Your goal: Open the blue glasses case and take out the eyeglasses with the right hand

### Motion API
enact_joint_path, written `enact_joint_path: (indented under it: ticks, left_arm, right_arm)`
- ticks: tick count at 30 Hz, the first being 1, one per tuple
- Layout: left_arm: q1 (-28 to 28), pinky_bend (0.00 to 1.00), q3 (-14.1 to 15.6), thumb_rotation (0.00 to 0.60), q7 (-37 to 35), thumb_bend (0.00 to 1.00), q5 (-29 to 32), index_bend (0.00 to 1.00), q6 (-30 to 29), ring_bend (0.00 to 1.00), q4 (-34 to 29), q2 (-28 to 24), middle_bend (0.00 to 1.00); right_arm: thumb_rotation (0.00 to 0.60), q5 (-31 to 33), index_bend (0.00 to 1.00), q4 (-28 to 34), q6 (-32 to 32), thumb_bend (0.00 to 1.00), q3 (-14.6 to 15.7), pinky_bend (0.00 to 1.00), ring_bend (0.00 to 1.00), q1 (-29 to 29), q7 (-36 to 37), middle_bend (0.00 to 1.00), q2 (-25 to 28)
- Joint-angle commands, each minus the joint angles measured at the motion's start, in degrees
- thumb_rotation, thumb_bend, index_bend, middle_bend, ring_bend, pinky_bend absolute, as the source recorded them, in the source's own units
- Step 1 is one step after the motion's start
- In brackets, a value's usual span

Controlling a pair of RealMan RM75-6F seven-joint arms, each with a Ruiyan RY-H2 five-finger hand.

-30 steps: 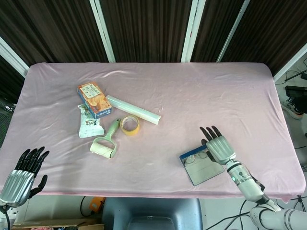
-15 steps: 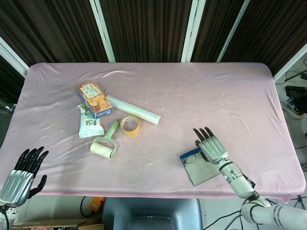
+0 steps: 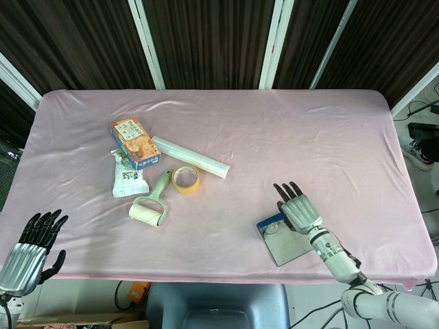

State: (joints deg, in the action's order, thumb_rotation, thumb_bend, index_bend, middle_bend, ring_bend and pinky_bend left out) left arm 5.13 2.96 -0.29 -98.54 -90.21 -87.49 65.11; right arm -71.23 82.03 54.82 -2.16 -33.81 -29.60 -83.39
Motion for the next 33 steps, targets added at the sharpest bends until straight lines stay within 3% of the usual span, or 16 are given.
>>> enact_joint_path:
  ticks: [1,21,33]
  left_arm:
    - [0.0,0.0,0.0,0.6,-0.1,0.45,-0.1,0.0,-0.1,0.0,0.0,0.0,0.0]
    - [-0.2,0.0,0.0,0.6,-0.4,0.45,-0.1,0.0,-0.5,0.0,0.2,-0.1,0.0]
    - [-0.2,0.0,0.0,0.6,-0.7,0.45,-0.3,0.0,-0.6,0.0,0.3,-0.2,0.0]
  right_arm:
    - [0.6,0.1,0.6,-0.1,0.0,0.57,0.0,0.0,0.0,0.0,-0.1,0.05,-0.2]
    - [0.6,-1.0,0.67,-1.2,2.4,0.57,-1.0,0.0,0.0,0.4,1.9,0.09,-1.3]
    - [0.6,-5.7,0.67,-5.0,11.9,0.57,-3.3,0.0,0.0,1.1,-1.6,0.13,-5.1]
